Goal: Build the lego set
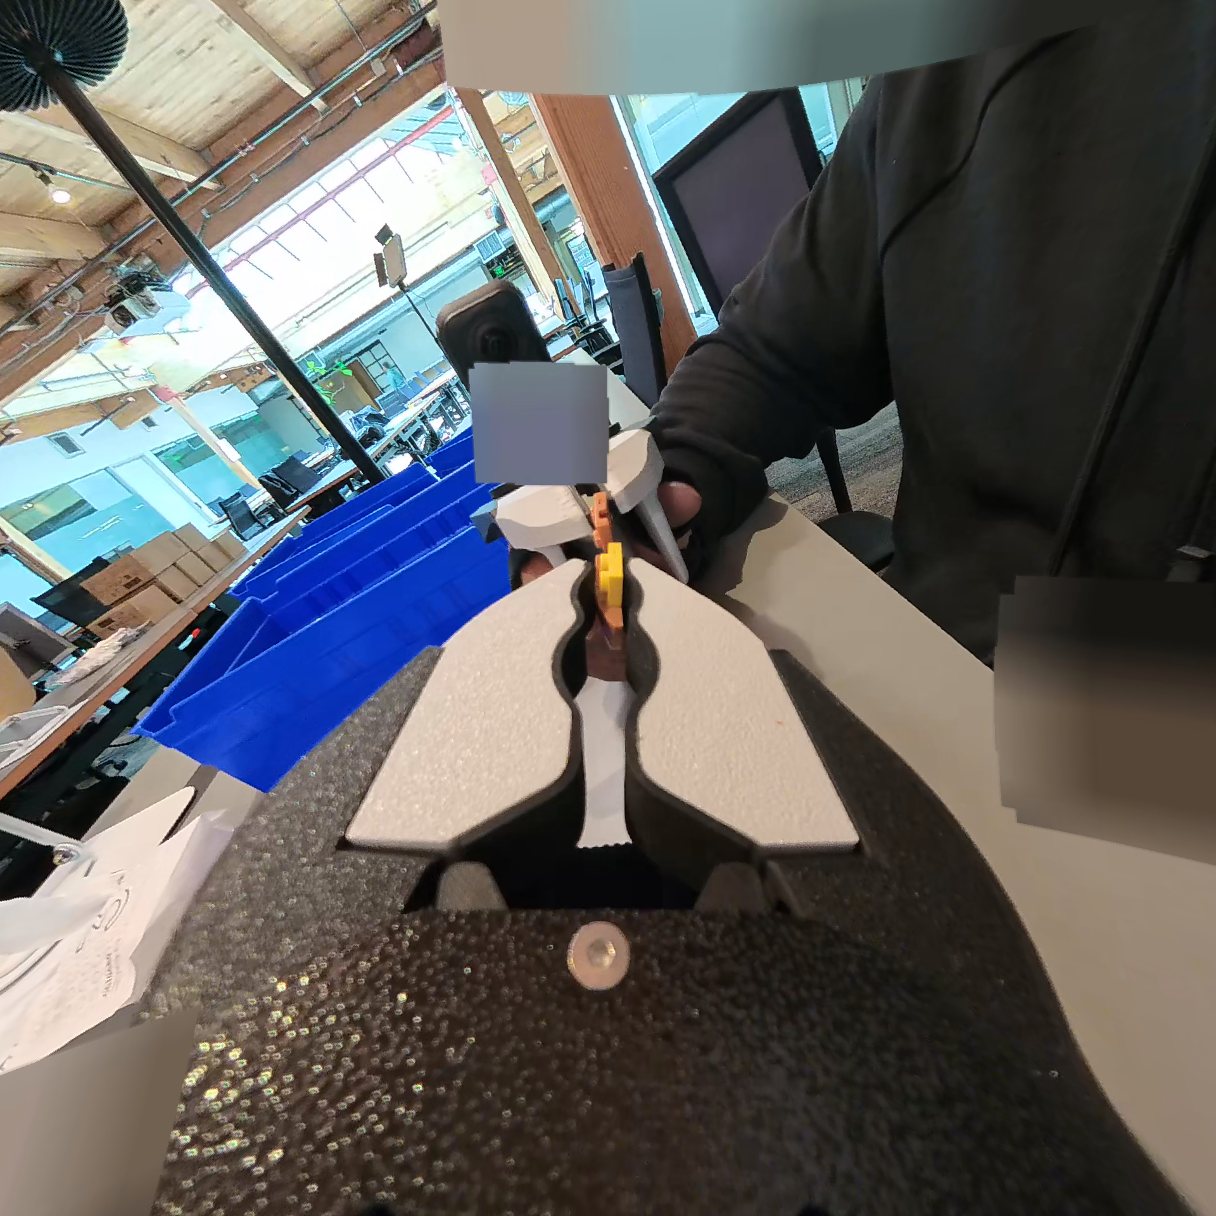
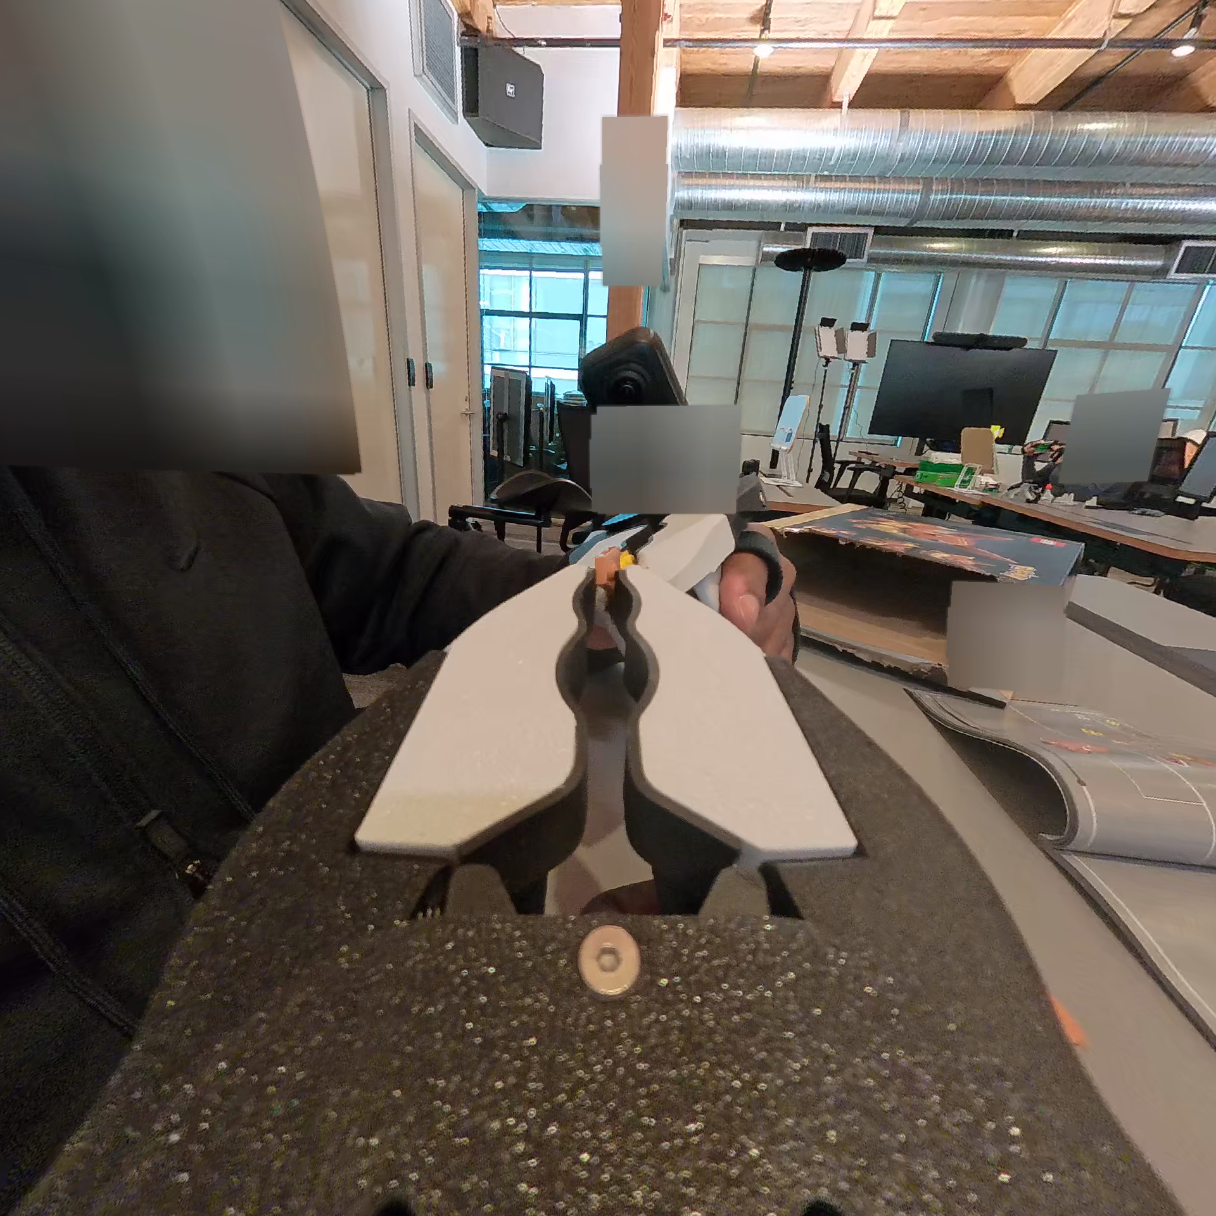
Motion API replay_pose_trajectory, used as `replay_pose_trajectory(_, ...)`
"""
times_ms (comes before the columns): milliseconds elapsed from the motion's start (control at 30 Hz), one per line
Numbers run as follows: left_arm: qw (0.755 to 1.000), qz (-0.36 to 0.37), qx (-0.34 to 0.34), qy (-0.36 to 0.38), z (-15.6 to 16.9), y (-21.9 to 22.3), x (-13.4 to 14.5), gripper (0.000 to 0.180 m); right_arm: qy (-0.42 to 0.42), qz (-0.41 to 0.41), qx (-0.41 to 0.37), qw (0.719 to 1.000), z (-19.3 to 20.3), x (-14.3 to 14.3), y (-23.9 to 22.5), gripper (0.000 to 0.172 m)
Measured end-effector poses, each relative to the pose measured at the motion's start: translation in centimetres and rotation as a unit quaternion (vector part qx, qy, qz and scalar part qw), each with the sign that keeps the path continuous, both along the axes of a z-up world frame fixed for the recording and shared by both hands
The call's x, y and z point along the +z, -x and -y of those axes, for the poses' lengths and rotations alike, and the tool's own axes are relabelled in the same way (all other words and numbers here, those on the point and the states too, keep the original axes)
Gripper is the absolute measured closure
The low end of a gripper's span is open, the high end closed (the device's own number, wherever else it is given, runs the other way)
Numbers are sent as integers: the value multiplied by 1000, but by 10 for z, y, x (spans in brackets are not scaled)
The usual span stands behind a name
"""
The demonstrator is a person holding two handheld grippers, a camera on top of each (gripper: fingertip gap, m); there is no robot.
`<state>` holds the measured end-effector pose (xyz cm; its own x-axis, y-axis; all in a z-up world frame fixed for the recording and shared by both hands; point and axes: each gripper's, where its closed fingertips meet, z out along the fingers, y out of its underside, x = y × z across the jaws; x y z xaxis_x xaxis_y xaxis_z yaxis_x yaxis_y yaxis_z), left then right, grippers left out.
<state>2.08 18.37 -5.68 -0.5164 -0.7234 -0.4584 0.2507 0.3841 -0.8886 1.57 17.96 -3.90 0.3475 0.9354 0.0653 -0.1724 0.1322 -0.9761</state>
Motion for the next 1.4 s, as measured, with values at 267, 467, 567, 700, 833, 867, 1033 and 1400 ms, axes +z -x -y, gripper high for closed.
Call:
replay_pose_trajectory(267,1000,0,7,5,-1,-3,0,174,-7,4,-12,1000,-1,0,1,167)
replay_pose_trajectory(467,1000,5,6,22,-2,-3,4,174,-15,2,-32,999,-5,2,-2,167)
replay_pose_trajectory(567,1000,4,7,29,-3,-4,5,174,-24,7,-46,999,-6,2,-2,167)
replay_pose_trajectory(700,999,4,13,36,-5,-5,6,174,-40,23,-76,996,-10,1,-3,168)
replay_pose_trajectory(833,999,5,18,32,-6,-6,6,174,-61,45,-105,992,-13,-3,-2,168)
replay_pose_trajectory(867,999,7,21,31,-6,-6,6,174,-63,47,-108,991,-13,-3,-2,168)
replay_pose_trajectory(1033,999,-10,45,25,-17,-11,-1,174,-41,62,-127,989,-24,-12,-8,168)
replay_pose_trajectory(1400,998,-14,65,16,-23,-14,-2,174,-23,49,-130,990,-29,-12,-11,168)
